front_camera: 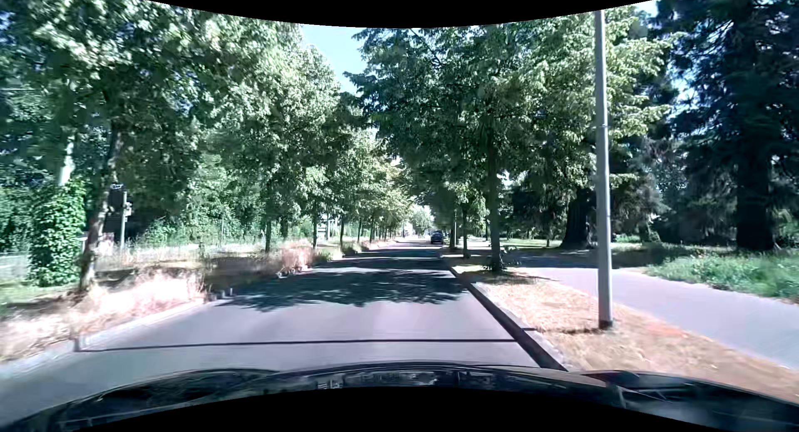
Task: Follow the waypoints while adhering to traffic rules and regulations
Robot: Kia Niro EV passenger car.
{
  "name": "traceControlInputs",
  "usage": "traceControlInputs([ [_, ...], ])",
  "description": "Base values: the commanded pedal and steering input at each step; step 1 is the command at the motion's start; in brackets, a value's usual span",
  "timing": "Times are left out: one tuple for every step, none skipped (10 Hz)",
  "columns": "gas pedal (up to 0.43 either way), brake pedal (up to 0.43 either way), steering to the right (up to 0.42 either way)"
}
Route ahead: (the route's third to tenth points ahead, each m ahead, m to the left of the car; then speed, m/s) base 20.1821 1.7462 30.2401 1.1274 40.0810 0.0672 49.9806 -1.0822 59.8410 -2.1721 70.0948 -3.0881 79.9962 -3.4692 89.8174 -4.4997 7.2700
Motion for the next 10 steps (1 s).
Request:
traceControlInputs([
  [0.079,0.0,0.003],
  [0.079,0.0,0.003],
  [0.079,0.0,0.002],
  [0.079,0.0,0.002],
  [0.079,0.0,0.002],
  [0.079,0.0,0.002],
  [0.079,0.0,0.002],
  [0.079,0.0,0.002],
  [0.079,0.0,0.002],
  [0.079,0.0,0.002],
])
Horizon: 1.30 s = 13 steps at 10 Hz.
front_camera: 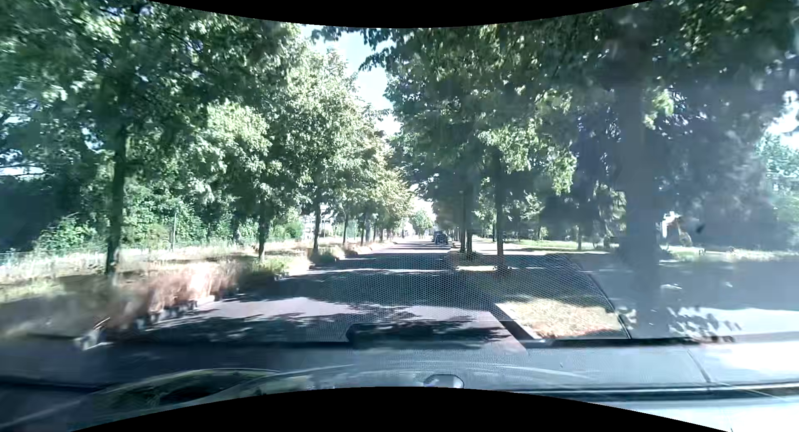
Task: Follow the waypoints while adhering to traffic rules and regulations
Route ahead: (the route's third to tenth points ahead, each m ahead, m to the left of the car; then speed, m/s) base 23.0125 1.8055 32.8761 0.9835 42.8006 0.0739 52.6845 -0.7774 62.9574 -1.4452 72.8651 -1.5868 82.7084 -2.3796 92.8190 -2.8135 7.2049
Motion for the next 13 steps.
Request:
traceControlInputs([
  [0.079,0.0,0.002],
  [0.079,0.0,0.002],
  [0.079,0.0,0.002],
  [0.079,0.0,0.002],
  [0.079,0.0,0.002],
  [0.079,0.0,0.002],
  [0.079,0.0,0.003],
  [0.079,0.0,0.004],
  [0.079,0.0,0.005],
  [0.079,0.0,0.006],
  [0.079,0.0,0.008],
  [0.079,0.0,0.01],
  [0.079,0.0,0.014],
])
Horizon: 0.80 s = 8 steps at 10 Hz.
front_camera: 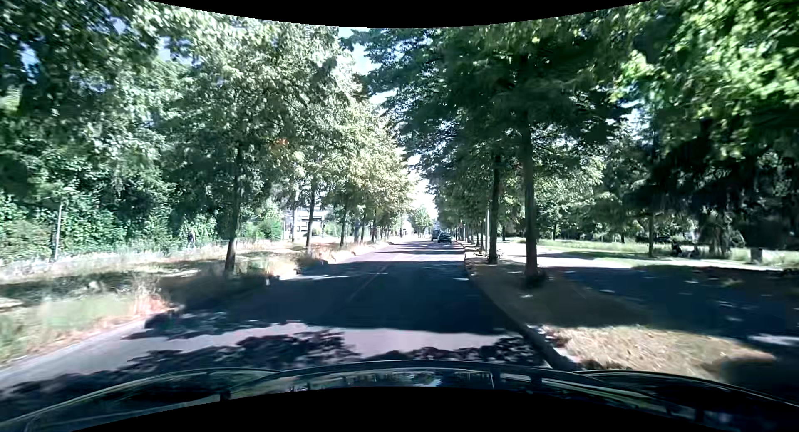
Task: Follow the waypoints while adhering to traffic rules and regulations
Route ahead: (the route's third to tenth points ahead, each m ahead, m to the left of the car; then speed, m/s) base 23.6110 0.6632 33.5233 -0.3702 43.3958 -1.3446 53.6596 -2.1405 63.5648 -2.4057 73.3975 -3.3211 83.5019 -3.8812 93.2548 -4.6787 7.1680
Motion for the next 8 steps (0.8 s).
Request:
traceControlInputs([
  [0.079,0.0,0.019],
  [0.079,0.0,0.023],
  [0.079,0.0,0.025],
  [0.079,0.0,0.026],
  [0.079,0.0,0.03],
  [0.079,0.0,0.032],
  [0.079,0.0,0.033],
  [0.079,0.0,0.033],
])
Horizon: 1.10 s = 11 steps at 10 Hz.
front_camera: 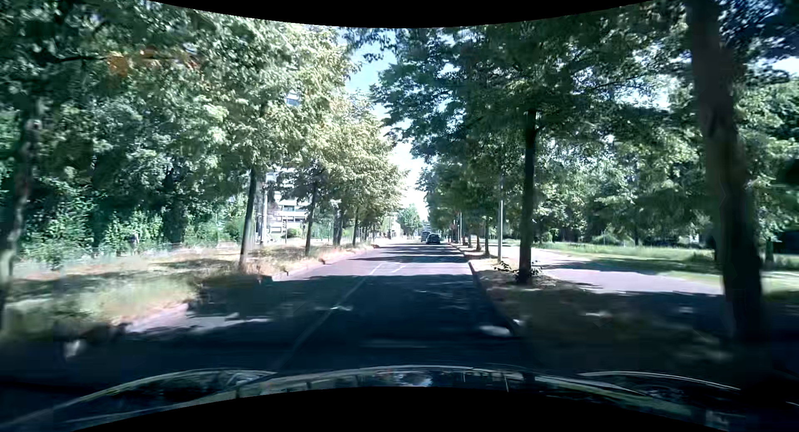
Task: Follow the waypoints while adhering to traffic rules and regulations
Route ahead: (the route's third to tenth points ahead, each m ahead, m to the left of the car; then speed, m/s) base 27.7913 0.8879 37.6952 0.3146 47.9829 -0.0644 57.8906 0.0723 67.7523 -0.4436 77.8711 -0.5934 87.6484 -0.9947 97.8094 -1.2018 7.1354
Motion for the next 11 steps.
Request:
traceControlInputs([
  [0.079,0.0,0.034],
  [0.079,0.0,0.035],
  [0.079,0.0,0.036],
  [0.079,0.0,0.036],
  [0.079,0.0,0.036],
  [0.079,0.0,0.036],
  [0.079,0.0,0.036],
  [0.079,0.0,0.036],
  [0.079,0.0,0.035],
  [0.079,0.0,0.034],
  [0.079,0.0,0.033],
])
